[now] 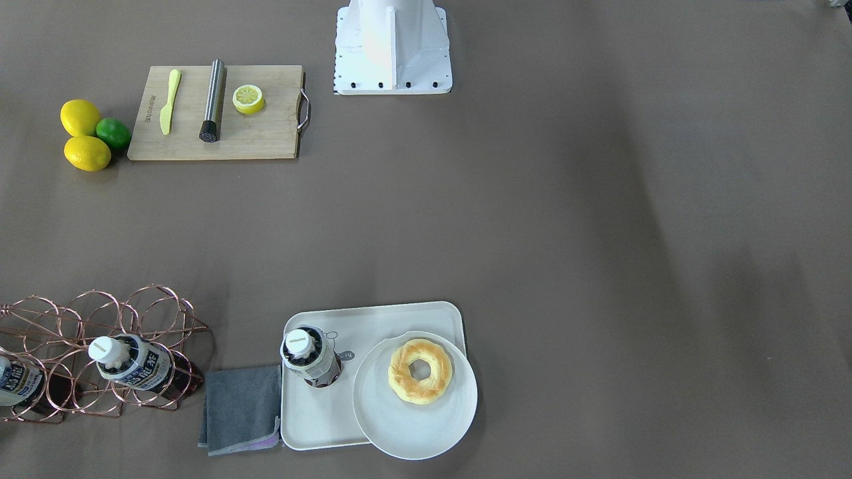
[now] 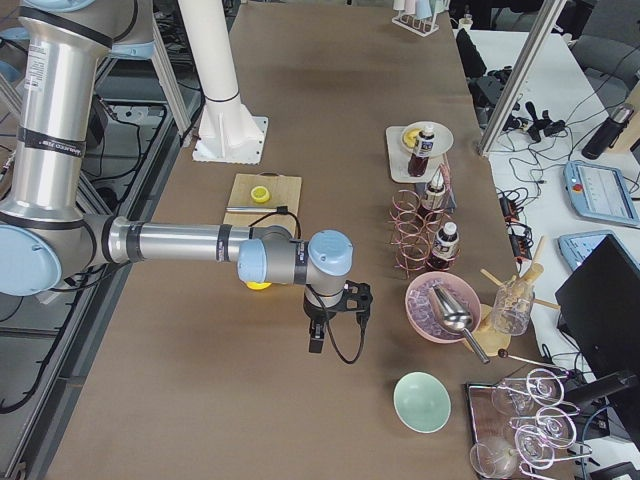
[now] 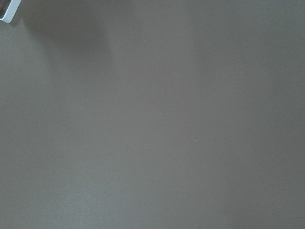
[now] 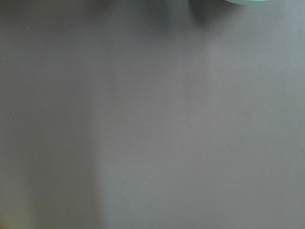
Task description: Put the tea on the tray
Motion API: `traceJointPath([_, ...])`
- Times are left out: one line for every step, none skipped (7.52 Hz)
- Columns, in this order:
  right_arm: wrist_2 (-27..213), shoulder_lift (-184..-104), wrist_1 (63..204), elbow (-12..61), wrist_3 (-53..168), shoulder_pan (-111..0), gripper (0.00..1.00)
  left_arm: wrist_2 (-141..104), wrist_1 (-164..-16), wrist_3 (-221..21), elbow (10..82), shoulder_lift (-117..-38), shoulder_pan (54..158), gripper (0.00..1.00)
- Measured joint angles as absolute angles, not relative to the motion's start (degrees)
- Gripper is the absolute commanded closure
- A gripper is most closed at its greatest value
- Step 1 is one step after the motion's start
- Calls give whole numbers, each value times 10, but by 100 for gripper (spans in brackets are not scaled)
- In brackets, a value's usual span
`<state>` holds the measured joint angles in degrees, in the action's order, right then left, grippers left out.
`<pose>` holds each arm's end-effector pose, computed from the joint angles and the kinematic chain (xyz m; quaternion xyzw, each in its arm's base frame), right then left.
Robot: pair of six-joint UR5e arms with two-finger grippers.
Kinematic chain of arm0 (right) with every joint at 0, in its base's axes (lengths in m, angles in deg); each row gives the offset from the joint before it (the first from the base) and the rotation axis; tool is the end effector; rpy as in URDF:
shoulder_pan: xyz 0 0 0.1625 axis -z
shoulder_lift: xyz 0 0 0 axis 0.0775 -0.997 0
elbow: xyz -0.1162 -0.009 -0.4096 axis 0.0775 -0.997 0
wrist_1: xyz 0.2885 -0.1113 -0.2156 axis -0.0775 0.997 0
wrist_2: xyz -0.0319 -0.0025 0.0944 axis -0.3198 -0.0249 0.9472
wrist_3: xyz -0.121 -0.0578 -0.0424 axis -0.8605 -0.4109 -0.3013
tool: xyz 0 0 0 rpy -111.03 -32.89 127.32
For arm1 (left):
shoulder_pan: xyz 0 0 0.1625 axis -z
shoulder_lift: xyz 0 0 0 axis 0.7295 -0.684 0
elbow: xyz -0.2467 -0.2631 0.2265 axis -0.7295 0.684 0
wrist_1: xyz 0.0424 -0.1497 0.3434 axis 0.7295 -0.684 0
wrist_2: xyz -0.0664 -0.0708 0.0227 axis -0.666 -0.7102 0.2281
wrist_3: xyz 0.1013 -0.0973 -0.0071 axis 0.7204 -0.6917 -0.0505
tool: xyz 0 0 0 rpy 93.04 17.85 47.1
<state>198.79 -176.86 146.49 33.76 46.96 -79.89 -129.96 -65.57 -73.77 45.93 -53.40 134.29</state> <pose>0.0097 -0.3593 0.6938 -0.0399 -0.3302 0.0022 0.9430 -0.0190 -0.4161 0.7168 0.0132 0.3660 0.1083 0.9242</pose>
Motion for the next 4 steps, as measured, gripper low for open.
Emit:
traceJointPath([1988, -1769, 1465, 338, 470, -800, 0, -1299, -656, -737, 458, -534, 1343, 1])
traceJointPath([1988, -1769, 1465, 338, 470, -800, 0, -1299, -655, -737, 458, -533, 1343, 1])
traceJointPath([1988, -1769, 1465, 339, 470, -801, 0, -1299, -655, -737, 458, -531, 1343, 1])
traceJointPath([1988, -1769, 1465, 339, 470, -801, 0, -1300, -656, -737, 458, -526, 1343, 1])
